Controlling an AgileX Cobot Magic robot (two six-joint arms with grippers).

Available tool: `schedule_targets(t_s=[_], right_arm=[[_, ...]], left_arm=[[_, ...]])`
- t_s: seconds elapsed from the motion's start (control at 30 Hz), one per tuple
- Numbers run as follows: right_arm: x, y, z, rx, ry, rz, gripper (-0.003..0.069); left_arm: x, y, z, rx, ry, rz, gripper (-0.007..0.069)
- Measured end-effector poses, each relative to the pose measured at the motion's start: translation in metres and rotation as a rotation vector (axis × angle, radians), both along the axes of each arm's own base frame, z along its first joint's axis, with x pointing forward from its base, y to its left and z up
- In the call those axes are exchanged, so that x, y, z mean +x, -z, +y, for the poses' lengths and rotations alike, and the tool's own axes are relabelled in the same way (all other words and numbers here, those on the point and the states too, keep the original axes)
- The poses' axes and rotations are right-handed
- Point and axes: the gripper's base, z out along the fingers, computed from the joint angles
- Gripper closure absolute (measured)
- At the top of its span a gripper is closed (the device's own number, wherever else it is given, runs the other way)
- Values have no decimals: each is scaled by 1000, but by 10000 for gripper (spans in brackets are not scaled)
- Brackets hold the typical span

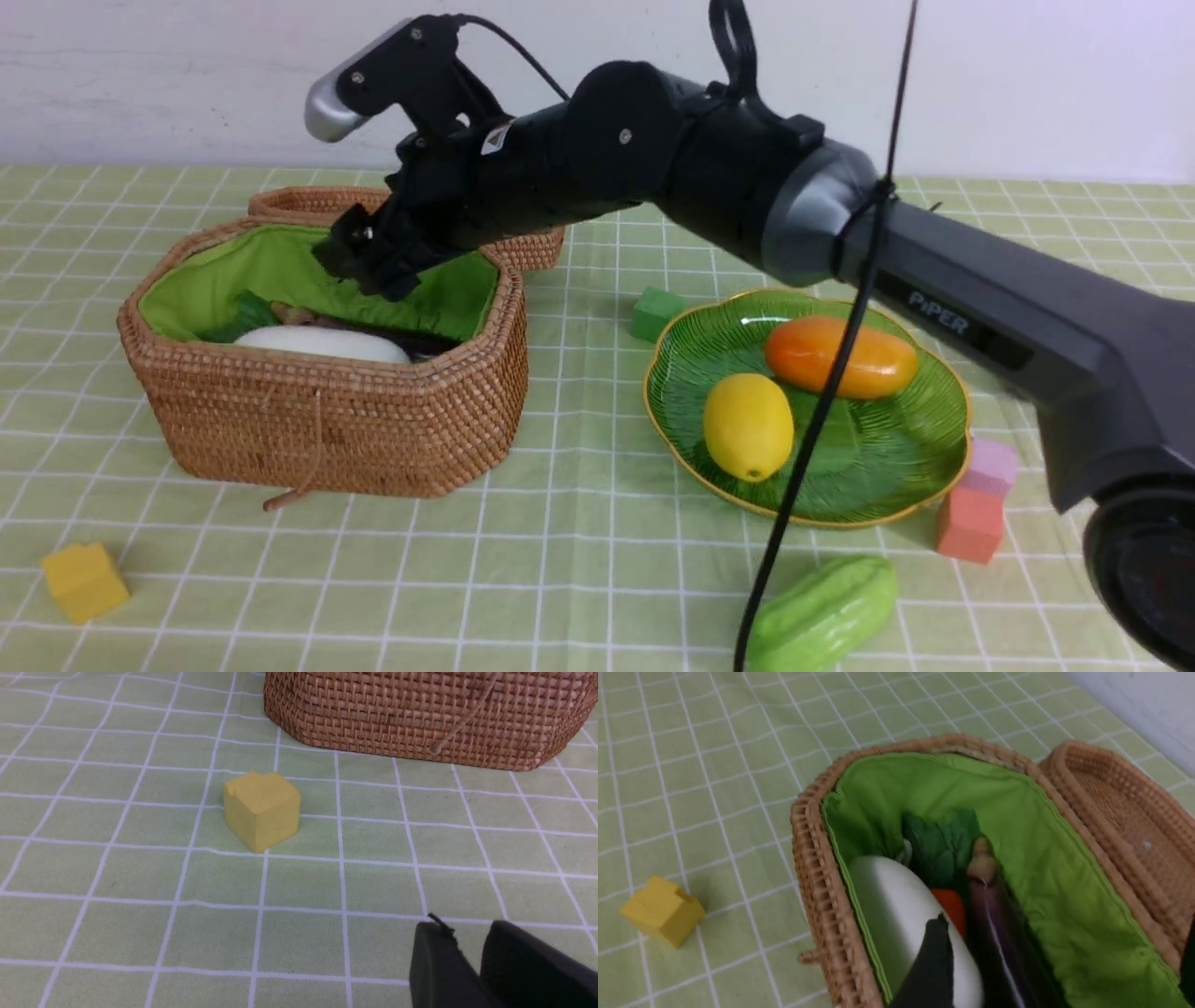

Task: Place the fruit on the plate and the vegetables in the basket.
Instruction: Take a chayote with your right arm and place it on the basket on the left.

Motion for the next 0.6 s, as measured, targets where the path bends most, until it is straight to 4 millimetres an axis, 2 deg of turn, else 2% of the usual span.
schedule_targets(t_s=[0.1,0.17,0.23,0.27,0.3,0.37,0.4,0.43,0.47,0.6], right_arm=[[-6,-19,-17,-51,16,19,50],[-13,-40,-33,-83,23,29,85],[-24,-65,-61,-93,62,76,117],[-24,-65,-61,-93,62,76,117],[-34,-79,-82,-89,95,101,128],[-48,-90,-109,-106,135,119,134],[-56,-91,-121,-124,151,131,134],[-59,-95,-122,-122,151,125,134],[-72,-88,-138,-151,180,182,135],[-99,-45,-159,-216,263,425,137]], left_arm=[[0,0,0,0,0,0,473],[0,0,0,0,0,0,471],[0,0,0,0,0,0,469],[0,0,0,0,0,0,469],[0,0,0,0,0,0,469],[0,0,0,0,0,0,466],[0,0,0,0,0,0,466],[0,0,0,0,0,0,466],[0,0,0,0,0,0,464],[0,0,0,0,0,0,460]])
